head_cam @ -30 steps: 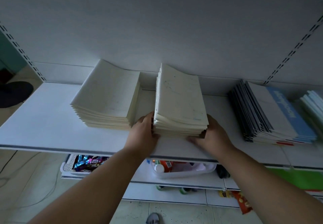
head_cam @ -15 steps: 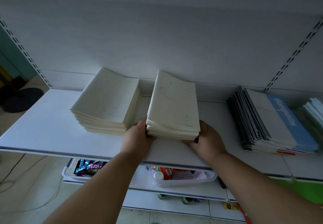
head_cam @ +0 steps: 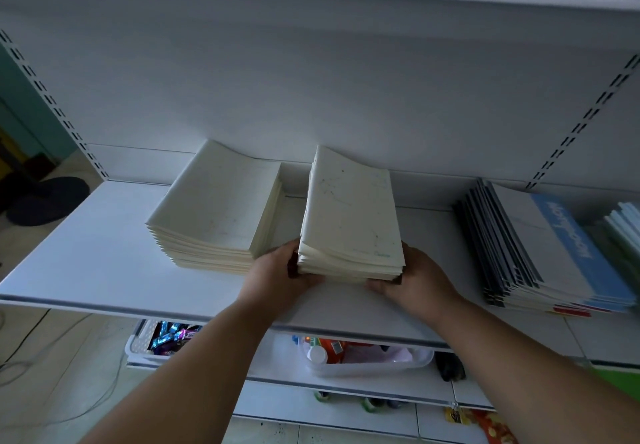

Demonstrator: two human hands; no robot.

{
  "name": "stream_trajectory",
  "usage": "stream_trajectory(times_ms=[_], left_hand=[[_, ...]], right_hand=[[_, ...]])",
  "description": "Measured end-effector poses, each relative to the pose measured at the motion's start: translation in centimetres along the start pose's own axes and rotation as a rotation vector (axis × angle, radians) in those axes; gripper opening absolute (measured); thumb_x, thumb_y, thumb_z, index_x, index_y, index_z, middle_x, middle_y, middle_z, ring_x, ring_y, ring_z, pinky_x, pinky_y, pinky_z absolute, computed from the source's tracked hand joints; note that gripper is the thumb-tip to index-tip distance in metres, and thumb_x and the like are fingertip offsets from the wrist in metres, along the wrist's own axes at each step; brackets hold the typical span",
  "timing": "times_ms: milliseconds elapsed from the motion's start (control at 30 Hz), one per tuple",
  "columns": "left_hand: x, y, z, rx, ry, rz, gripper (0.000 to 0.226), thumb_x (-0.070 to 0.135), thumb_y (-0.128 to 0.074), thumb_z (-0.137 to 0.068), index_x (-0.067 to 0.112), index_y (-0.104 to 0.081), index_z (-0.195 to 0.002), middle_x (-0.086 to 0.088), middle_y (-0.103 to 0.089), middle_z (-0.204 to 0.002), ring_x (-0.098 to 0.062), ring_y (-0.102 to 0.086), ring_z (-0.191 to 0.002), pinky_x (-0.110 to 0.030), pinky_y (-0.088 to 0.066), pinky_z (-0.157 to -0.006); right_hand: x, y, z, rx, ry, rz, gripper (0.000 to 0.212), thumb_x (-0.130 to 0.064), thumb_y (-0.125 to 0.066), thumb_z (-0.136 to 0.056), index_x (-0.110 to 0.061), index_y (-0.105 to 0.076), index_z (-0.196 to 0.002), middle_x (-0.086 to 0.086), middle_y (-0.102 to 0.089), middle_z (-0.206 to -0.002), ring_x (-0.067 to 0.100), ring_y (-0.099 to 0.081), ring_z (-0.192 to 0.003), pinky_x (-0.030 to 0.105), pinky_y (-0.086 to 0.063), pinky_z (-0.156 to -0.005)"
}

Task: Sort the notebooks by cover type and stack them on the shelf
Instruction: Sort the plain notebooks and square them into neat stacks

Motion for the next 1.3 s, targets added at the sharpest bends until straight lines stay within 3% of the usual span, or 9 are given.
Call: stream_trajectory(times_ms=[200, 400, 600, 767, 900, 1033, 1133, 1233, 1300], left_hand=[[-0.5, -0.7, 0.0, 0.044, 0.011, 0.019, 0.023, 0.034, -0.076, -0.084, 0.038, -0.056, -0.095, 0.021, -0.052, -0.072, -0.012, -0.052, -0.074, -0.020, -0.036, -0.056], [-0.8, -0.3, -0.3, -0.001, -0.031, -0.003, 0.031, 0.031, -0.073, -0.087, 0.026, -0.064, -0.117, 0.017, -0.057, -0.090, -0.010, -0.052, -0.083, -0.024, -0.037, -0.069], [-0.7, -0.7, 0.2, 0.064, -0.009, 0.011, 0.031, 0.029, -0.071, -0.089, 0.024, -0.066, -0.118, 0.007, -0.069, -0.097, -0.018, -0.060, -0.086, -0.024, -0.035, -0.066], [-0.7, -0.7, 0.1, 0.021, 0.027, 0.006, 0.030, 0.027, -0.070, -0.089, 0.027, -0.064, -0.118, 0.015, -0.060, -0.090, -0.011, -0.054, -0.083, -0.024, -0.037, -0.068], [-0.6, -0.6, 0.7, -0.063, 0.021, 0.104, 0.035, 0.025, -0.073, -0.087, 0.040, -0.052, -0.110, 0.025, -0.062, -0.091, -0.005, -0.066, -0.093, -0.021, -0.047, -0.074], [0.4, -0.8, 1.2, -0.023, -0.035, 0.192, 0.044, 0.034, -0.070, -0.089, 0.040, -0.047, -0.127, 0.029, -0.064, -0.103, 0.010, -0.063, -0.097, -0.017, -0.052, -0.083], [0.6, -0.8, 1.1, 0.006, -0.032, 0.207, 0.038, 0.037, -0.065, -0.092, 0.043, -0.047, -0.125, 0.025, -0.066, -0.108, 0.004, -0.065, -0.099, -0.036, -0.056, -0.092], [0.6, -0.2, 1.1, -0.053, -0.024, 0.261, 0.066, 0.056, -0.061, -0.086, 0.041, -0.035, -0.145, 0.017, -0.063, -0.129, -0.004, -0.060, -0.119, -0.044, -0.050, -0.103], [0.5, 0.1, 1.0, -0.054, -0.027, 0.252, 0.069, 0.052, -0.061, -0.088, 0.043, -0.030, -0.150, 0.020, -0.062, -0.129, -0.004, -0.059, -0.121, -0.043, -0.049, -0.104]], right_hand=[[-0.5, -0.1, -0.1, 0.008, -0.035, 0.002, 0.056, -0.033, -0.085, -0.075, -0.032, -0.061, -0.125, -0.032, -0.057, -0.107, -0.004, -0.057, -0.101, -0.003, -0.036, -0.074], [-0.6, 0.0, -0.1, 0.030, -0.127, -0.009, 0.064, -0.032, -0.090, -0.066, -0.032, -0.061, -0.122, -0.018, -0.064, -0.108, 0.003, -0.060, -0.098, 0.005, -0.040, -0.073], [-0.9, 0.3, 0.0, -0.003, -0.118, 0.060, 0.063, -0.030, -0.089, -0.068, -0.031, -0.061, -0.125, -0.012, -0.063, -0.112, 0.008, -0.059, -0.102, 0.019, -0.043, -0.081], [-0.4, 0.1, 0.1, -0.008, -0.055, 0.159, 0.059, -0.033, -0.084, -0.075, -0.028, -0.060, -0.129, -0.006, -0.067, -0.119, 0.015, -0.062, -0.108, 0.017, -0.040, -0.078], [-0.6, 1.0, 0.2, -0.057, -0.030, -0.035, 0.067, -0.026, -0.088, -0.071, -0.047, -0.051, -0.124, -0.032, -0.064, -0.107, -0.002, -0.063, -0.103, 0.004, -0.042, -0.074], [-1.6, 1.8, 0.5, -0.035, -0.006, -0.127, 0.077, -0.039, -0.087, -0.070, -0.061, -0.038, -0.125, -0.038, -0.059, -0.111, -0.016, -0.059, -0.095, 0.001, -0.044, -0.071], [-1.7, 1.8, 0.2, -0.035, 0.034, -0.114, 0.071, -0.043, -0.084, -0.073, -0.049, -0.043, -0.131, -0.033, -0.060, -0.116, -0.013, -0.059, -0.102, 0.007, -0.046, -0.079], [-1.4, 1.6, 0.0, 0.008, 0.051, -0.096, 0.066, -0.045, -0.078, -0.079, -0.032, -0.049, -0.136, -0.029, -0.057, -0.115, -0.008, -0.056, -0.107, 0.005, -0.042, -0.083], [-1.4, 1.5, 0.0, 0.029, 0.044, -0.096, 0.060, -0.045, -0.077, -0.080, -0.031, -0.051, -0.133, -0.029, -0.058, -0.111, -0.006, -0.057, -0.104, 0.006, -0.043, -0.081]])
Point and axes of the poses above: each hand's wrist, its own z-axis away from the middle knuckle, its own y-axis out of the back of the hand, x = y × z, the point moved 2 cm from there along -z, towards the middle knuckle
